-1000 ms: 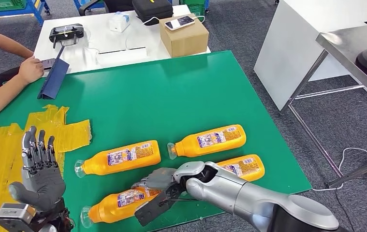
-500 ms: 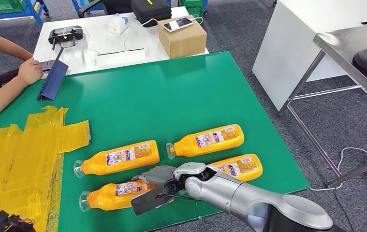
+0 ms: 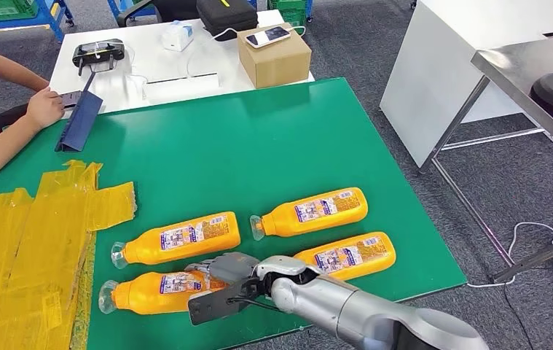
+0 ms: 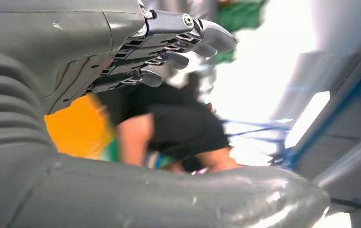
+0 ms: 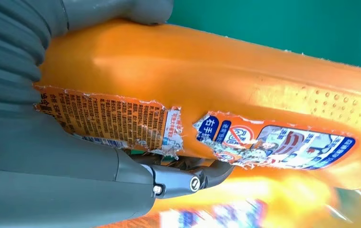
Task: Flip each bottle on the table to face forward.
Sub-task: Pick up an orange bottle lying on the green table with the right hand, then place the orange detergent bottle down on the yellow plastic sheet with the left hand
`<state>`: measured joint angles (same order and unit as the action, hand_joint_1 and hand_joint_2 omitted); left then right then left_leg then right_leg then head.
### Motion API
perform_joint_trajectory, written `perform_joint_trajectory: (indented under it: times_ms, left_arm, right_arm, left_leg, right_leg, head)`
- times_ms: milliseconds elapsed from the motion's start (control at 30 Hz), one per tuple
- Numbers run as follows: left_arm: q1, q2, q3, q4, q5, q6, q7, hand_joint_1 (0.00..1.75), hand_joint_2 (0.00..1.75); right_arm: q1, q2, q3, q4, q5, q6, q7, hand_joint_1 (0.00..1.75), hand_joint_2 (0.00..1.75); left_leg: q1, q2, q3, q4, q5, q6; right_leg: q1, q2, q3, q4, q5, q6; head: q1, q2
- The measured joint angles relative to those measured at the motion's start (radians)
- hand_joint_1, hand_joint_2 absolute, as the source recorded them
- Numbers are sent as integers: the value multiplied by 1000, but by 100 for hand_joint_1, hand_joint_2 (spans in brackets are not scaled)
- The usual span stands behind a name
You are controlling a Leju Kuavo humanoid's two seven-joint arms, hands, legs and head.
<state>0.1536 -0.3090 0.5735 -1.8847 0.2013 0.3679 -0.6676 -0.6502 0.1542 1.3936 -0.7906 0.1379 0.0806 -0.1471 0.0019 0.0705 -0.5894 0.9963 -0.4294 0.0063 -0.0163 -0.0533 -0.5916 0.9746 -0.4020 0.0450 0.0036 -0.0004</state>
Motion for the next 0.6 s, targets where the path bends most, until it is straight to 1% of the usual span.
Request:
perform_joint_trajectory:
  times_ms: [100, 233, 367, 500, 600]
  left_arm:
    - [1, 1, 8, 61, 54, -94, 75, 0, 175]
    - [13, -1, 3, 113, 59, -179, 137, 0, 175]
    - [44, -7, -25, 119, 53, -297, 173, 0, 175]
    - [61, -15, -45, 120, 52, -337, 182, 0, 175]
    - [76, -21, -59, 118, 52, -386, 188, 0, 175]
  right_arm:
    - [87, 3, -67, -73, 40, -105, -50, 175, 175]
    - [217, 0, -179, -213, 94, -168, -90, 175, 175]
    - [331, -2, -279, -336, 123, -188, -157, 175, 175]
    - [388, -5, -341, -414, 129, -188, -175, 175, 175]
    - [428, -6, -386, -468, 132, -175, -209, 175, 175]
  left_leg:
    - [0, -1, -5, 0, 0, 0]
    - [0, -1, -8, 0, 0, 0]
    - [0, -3, -11, 0, -1, 0]
    - [-1, -3, -12, 0, -2, 1]
    - [-1, -4, -12, 0, -2, 1]
  right_leg:
    - [0, 0, -4, 0, 0, 0]
    - [0, -1, -6, 0, 0, 0]
    - [0, -1, -9, 0, -2, 2]
    - [-1, -1, -9, -1, -2, 3]
    - [-1, -1, -9, -1, -2, 3]
  head:
    - [0, 0]
    - [0, 0]
    - [0, 0]
    - [0, 0]
    - [0, 0]
